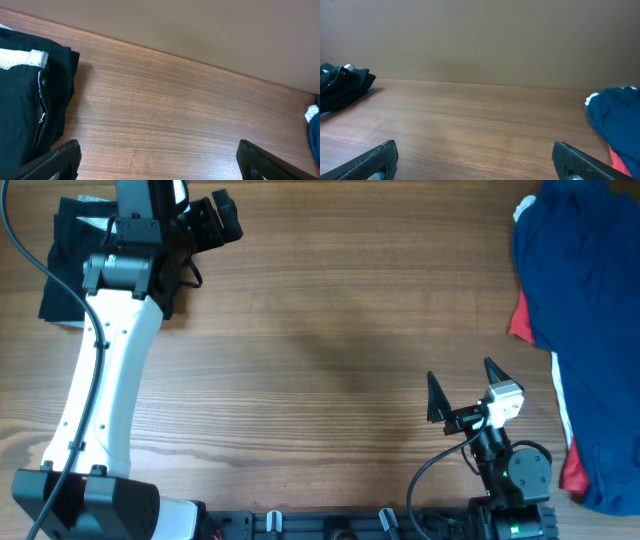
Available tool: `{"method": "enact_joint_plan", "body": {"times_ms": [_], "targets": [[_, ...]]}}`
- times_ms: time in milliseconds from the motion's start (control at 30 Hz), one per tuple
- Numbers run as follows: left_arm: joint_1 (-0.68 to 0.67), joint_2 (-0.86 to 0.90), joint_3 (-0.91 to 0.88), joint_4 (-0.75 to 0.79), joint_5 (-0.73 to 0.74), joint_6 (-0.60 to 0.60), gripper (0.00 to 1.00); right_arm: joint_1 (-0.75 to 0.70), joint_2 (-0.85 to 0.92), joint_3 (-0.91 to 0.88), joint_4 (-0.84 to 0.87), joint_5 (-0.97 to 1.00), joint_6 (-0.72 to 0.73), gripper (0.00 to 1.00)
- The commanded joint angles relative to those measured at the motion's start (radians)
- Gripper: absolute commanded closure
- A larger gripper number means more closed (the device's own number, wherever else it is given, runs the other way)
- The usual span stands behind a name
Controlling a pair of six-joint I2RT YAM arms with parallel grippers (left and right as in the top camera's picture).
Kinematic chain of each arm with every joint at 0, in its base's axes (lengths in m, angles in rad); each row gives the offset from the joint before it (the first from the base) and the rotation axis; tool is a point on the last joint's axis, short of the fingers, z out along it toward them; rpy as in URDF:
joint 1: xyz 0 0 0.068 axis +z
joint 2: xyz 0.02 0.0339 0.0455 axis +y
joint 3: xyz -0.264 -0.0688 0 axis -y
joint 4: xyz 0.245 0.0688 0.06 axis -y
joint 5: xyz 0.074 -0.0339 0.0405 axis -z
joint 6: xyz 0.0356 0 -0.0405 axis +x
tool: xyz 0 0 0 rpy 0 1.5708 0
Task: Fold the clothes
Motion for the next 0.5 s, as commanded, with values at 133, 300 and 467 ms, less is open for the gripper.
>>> {"method": "enact_joint_plan", "body": {"times_ms": [133, 300, 467], "targets": [[-0.004, 0.004, 0.011, 0.003, 0.004, 0.02, 0.0, -0.006, -0.009, -0.001, 0.003, 0.01, -0.008, 0.0], [-0.003, 0.004, 0.011, -0.008, -0.003, 0.021, 0.0, -0.006, -0.009, -0.001, 0.003, 0.01, -0.008, 0.01], [-0.003, -0.008, -0.013, -0.072, -0.035, 0.021, 0.0, -0.006, -0.009, -0.001, 0.003, 0.01, -0.008, 0.01]]}}
